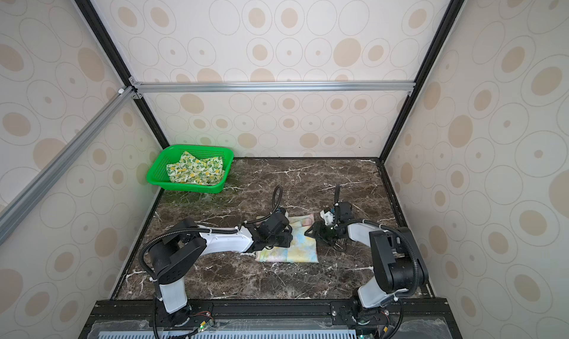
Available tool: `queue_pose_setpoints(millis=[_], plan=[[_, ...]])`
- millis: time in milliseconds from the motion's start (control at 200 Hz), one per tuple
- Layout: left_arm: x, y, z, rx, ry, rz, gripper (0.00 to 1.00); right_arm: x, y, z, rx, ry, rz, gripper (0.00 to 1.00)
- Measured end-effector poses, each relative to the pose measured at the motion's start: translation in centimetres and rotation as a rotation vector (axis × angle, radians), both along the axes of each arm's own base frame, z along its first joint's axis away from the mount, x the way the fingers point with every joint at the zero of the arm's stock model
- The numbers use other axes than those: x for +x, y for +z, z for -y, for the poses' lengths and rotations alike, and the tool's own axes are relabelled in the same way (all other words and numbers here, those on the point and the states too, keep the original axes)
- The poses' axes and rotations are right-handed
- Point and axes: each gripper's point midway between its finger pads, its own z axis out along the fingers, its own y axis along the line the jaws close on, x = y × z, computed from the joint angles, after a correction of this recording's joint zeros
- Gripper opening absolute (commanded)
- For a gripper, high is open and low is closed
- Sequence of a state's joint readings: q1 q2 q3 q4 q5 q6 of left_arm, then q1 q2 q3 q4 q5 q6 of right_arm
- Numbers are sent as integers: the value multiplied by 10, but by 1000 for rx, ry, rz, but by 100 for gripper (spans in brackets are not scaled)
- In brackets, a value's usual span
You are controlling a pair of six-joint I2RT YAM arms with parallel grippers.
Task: Fold and stack skirts
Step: Move the skirt to the top-right of the table.
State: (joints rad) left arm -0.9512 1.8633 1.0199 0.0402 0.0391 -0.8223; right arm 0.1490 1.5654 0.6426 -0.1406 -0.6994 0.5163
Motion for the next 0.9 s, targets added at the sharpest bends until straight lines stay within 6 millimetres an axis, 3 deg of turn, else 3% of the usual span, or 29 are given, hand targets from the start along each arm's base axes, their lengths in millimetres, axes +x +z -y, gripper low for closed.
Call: queue_pose_setpoints(millis=[255,340,430,625,775,900], plan=[[0,0,0,0,0,0,25,4,-2,-4,30,-4,2,45],[0,0,0,0,0,0,24,5,-4,-3,13,-2,7,30],[0,0,0,0,1,0,24,6,-11,0,-18,-14,-10,0],[0,2,-4,5,8,9,24,10,-12,1,-51,-16,-33,0],[0,12,-24,31,41,29,25,22,-8,14,-156,-32,-32,0],[5,28,-42,33,78,58,26,44,9,28,-224,-45,6,0]])
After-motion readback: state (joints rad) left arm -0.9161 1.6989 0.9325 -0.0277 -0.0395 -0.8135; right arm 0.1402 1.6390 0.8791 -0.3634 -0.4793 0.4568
